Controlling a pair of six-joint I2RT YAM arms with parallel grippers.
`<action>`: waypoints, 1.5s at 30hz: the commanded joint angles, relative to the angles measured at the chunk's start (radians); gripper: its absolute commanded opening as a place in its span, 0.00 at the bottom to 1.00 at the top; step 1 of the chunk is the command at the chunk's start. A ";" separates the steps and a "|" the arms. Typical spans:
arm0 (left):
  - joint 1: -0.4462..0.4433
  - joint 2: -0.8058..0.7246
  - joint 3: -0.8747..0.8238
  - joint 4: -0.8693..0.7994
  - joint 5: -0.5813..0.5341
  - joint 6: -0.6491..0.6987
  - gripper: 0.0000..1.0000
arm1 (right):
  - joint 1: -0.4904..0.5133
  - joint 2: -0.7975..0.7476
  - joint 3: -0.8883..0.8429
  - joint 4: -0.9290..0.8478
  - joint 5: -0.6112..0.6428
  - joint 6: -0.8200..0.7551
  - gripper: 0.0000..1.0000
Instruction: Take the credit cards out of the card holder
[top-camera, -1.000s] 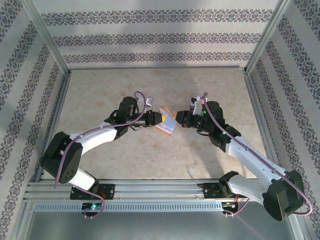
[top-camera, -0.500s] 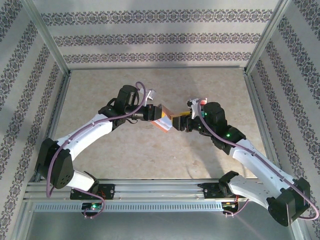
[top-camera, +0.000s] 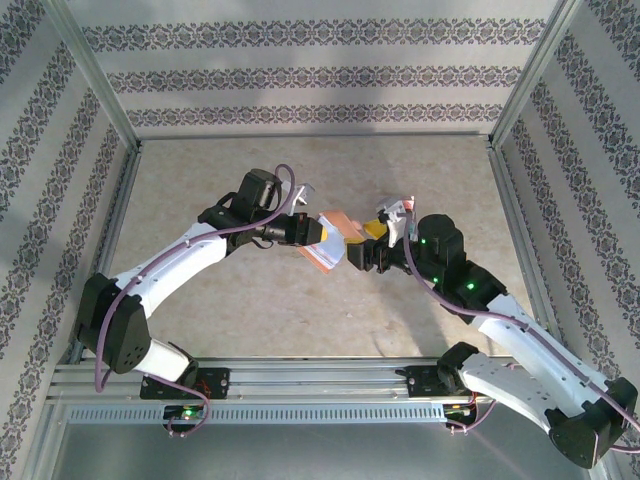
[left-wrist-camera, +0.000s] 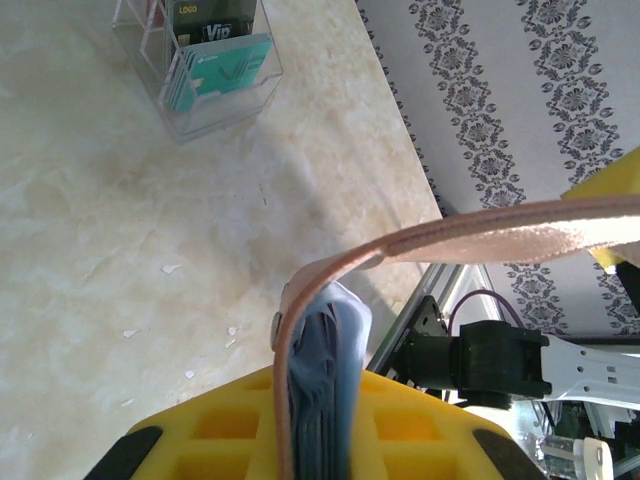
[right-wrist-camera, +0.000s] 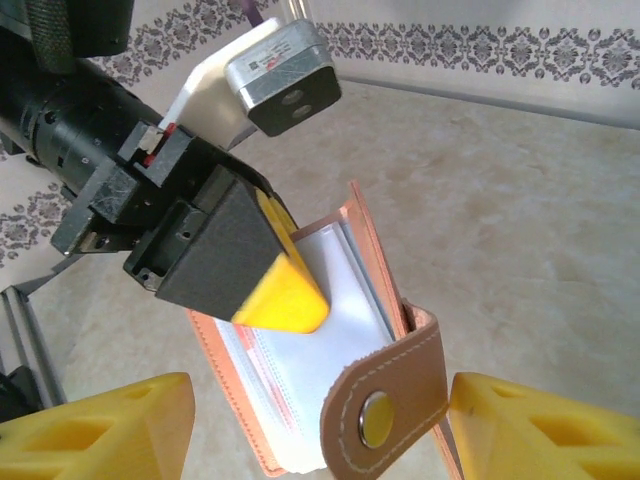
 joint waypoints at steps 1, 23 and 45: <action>-0.004 -0.011 0.042 -0.023 0.045 0.036 0.07 | 0.011 0.035 -0.018 -0.012 0.032 -0.022 0.68; -0.003 -0.041 0.010 0.083 0.171 0.026 0.19 | -0.001 0.160 -0.054 0.136 -0.029 0.111 0.15; 0.012 -0.026 -0.198 0.595 0.196 -0.300 0.62 | -0.047 0.078 -0.165 0.275 0.155 0.540 0.00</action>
